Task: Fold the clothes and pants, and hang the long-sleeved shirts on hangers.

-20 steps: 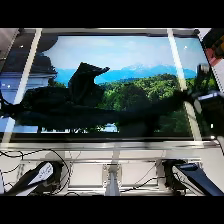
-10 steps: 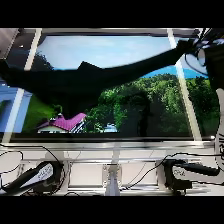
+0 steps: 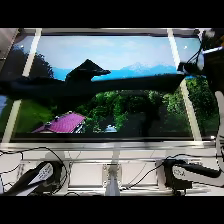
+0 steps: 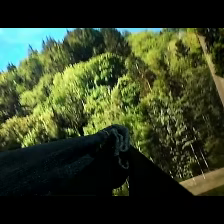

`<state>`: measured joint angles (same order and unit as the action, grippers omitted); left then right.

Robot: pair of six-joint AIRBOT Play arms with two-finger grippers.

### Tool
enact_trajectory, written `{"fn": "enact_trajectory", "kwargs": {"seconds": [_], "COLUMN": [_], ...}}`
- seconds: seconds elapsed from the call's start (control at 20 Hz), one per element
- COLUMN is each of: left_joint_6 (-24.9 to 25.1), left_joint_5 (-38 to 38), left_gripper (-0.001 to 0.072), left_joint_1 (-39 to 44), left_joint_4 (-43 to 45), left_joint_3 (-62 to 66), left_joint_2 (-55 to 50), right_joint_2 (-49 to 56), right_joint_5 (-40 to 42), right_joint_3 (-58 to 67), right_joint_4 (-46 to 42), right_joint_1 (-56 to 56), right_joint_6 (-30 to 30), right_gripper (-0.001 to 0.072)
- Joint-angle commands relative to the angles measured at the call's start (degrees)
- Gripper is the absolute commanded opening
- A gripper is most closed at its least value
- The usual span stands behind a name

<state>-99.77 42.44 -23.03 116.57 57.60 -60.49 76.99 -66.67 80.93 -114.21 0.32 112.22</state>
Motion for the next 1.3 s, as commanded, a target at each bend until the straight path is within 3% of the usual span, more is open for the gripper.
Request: {"fn": "enact_trajectory", "kwargs": {"seconds": [0.0,0.15,0.35,0.6,0.65,0.7,0.75,0.95,1.1,1.2,1.25], "left_joint_6": [4.3,11.0,11.3,11.5,12.3,13.5,14.3,14.6,14.4,10.2,5.7], "left_joint_5": [1.3,1.8,1.9,2.0,2.0,2.0,1.9,1.8,0.6,-1.2,-2.1], "left_gripper": [0.0033,0.0034,0.0035,0.0036,0.0113,0.0394,0.0715,0.0707,0.0695,0.0679,0.0606], "left_joint_1": [-2.8,-3.4,-3.8,-3.8,-3.8,-3.8,-3.8,-3.8,-3.8,-3.8,-3.8], "left_joint_4": [0.2,0.9,0.6,0.7,0.6,0.7,0.7,1.3,1.3,1.3,1.3], "left_joint_3": [-13.4,-22.2,-24.4,-24.4,-24.4,-24.4,-24.4,-24.3,-23.8,-22.4,-21.2], "left_joint_2": [5.5,8.5,8.9,8.9,8.9,8.9,8.9,8.9,8.9,8.9,8.9], "right_joint_2": [-7.1,-17.0,-28.8,-33.4,-33.4,-33.4,-33.2,-33.1,-33.1,-33.1,-33.0], "right_joint_5": [1.1,5.2,6.8,2.5,2.3,2.0,1.5,-0.7,2.9,10.2,14.3], "right_joint_3": [-14.8,-30.9,-45.2,-47.4,-47.4,-47.4,-47.3,-47.3,-46.5,-44.5,-43.2], "right_joint_4": [0.5,3.0,5.0,5.9,5.9,5.9,5.8,5.4,5.6,5.9,6.1], "right_joint_1": [0.9,1.2,1.2,1.2,1.2,1.2,1.2,1.2,1.2,1.2,1.2], "right_joint_6": [-0.1,4.5,4.5,4.5,4.5,4.5,4.5,4.5,4.4,4.5,4.6], "right_gripper": [0.0026,0.0026,0.0026,0.0027,0.0159,0.0592,0.0694,0.0693,0.0683,0.0681,0.0658]}}
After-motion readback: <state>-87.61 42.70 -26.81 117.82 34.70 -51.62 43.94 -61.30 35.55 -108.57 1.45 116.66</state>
